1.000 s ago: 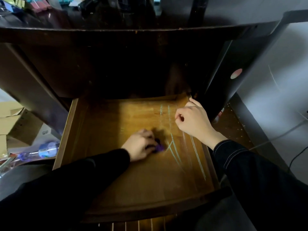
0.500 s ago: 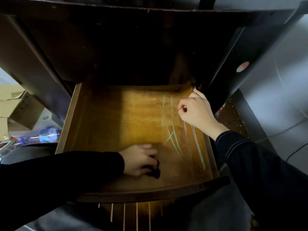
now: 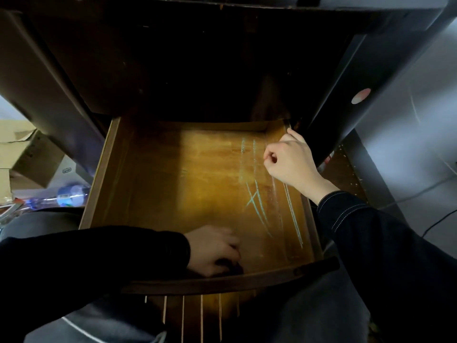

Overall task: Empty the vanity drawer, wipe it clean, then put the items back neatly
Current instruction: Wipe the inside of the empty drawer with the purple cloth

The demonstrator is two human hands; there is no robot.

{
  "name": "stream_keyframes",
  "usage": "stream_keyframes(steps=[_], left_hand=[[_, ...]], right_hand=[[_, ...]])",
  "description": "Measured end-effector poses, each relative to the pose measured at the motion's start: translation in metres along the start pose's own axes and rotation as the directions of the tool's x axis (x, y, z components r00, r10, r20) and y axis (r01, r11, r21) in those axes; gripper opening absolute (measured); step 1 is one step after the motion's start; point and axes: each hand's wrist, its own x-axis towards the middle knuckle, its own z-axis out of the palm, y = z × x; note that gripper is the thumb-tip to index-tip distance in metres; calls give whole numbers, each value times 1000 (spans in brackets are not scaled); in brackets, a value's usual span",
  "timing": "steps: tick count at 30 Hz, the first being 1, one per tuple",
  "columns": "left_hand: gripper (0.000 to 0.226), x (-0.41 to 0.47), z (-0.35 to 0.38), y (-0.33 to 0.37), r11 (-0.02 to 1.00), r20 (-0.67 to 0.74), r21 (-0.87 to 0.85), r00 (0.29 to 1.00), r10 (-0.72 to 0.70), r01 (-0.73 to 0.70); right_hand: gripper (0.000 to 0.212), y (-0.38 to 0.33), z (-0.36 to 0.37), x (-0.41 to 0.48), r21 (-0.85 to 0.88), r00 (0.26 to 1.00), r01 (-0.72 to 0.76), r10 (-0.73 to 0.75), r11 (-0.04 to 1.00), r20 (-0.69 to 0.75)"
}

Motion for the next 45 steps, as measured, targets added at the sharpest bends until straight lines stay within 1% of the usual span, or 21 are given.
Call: stream_keyframes(steps=[2, 5, 8, 10, 13, 15, 16, 18, 21, 23, 25, 26, 28, 31, 33, 35, 37, 38, 42, 44, 45], left_hand=[[17, 6, -6, -13, 999, -64, 13, 997, -32, 33], [19, 25, -23, -44, 959, -268, 0, 924, -273, 283], [22, 39, -31, -55, 910, -310, -12, 864, -397, 414], [21, 35, -24, -44, 929, -284, 15, 892, -351, 370], [17, 19, -7, -12, 988, -167, 44, 976, -138, 147], [14, 15, 1, 2, 999, -74, 27, 997, -21, 23], [14, 15, 1, 1, 1000, -65, 18, 998, -16, 17], [18, 21, -5, -15, 995, -148, 23, 984, -97, 101], [19, 38, -27, -59, 925, -340, -27, 867, -365, 379], [21, 51, -38, -80, 845, -383, -95, 764, -519, 526], [23, 58, -41, -84, 801, -395, -99, 715, -577, 591], [23, 57, -38, -80, 805, -391, -71, 726, -565, 589], [22, 46, -29, -64, 859, -336, -20, 806, -488, 512], [16, 19, -13, -29, 966, -245, 43, 940, -239, 256], [15, 8, -4, -17, 990, -189, 100, 979, -81, 101], [17, 11, -6, -27, 988, -176, 117, 981, -76, 98], [20, 26, -20, -54, 970, -257, 90, 946, -198, 228], [21, 36, -28, -72, 942, -323, 67, 900, -292, 329], [23, 71, -57, -126, 753, -445, -73, 654, -612, 654], [23, 76, -54, -125, 713, -472, -78, 604, -642, 697], [23, 73, -50, -117, 726, -477, -62, 618, -625, 685]], right_hand=[[19, 2, 2, 0, 10, 1000, 0, 0, 1000, -9], [18, 2, 2, 0, 11, 1000, 1, -1, 1000, -22], [18, 2, 1, 0, 8, 1000, 0, 0, 1000, -20], [19, 1, 0, 0, 12, 1000, -1, 1, 1000, -18], [20, 0, -1, 0, 11, 1000, -3, 3, 1000, -6], [20, 0, 0, 0, 2, 1000, 1, -1, 1000, 2], [20, 0, 0, 0, -2, 1000, 3, -3, 1000, 1], [19, 1, 1, 1, 7, 1000, 1, -1, 1000, -6], [18, 2, 2, 1, 9, 1000, 4, -4, 1000, -14], [17, 2, 1, 1, 3, 1000, 6, -6, 1000, -10], [17, 2, 0, 1, 5, 1000, 1, -1, 1000, -10], [18, 1, 0, 1, 7, 1000, -1, 1, 1000, -9], [18, 0, -1, 0, 6, 1000, -4, 4, 1000, -7], [19, -1, -2, 0, -2, 1000, -3, 3, 1000, 6], [19, -1, -2, 0, -12, 1000, -3, 3, 1000, 5], [19, 0, 0, 0, -16, 1000, 0, 0, 1000, 3], [18, 1, 1, 1, -11, 1000, 2, -2, 1000, -7], [17, 1, 1, 1, -9, 1000, 1, -2, 1000, -12], [16, 2, 1, 1, -4, 1000, 1, -2, 1000, -23], [16, 2, 0, 1, 2, 1000, 4, -4, 1000, -27], [16, 2, 0, 1, 6, 1000, 3, -3, 1000, -28]])
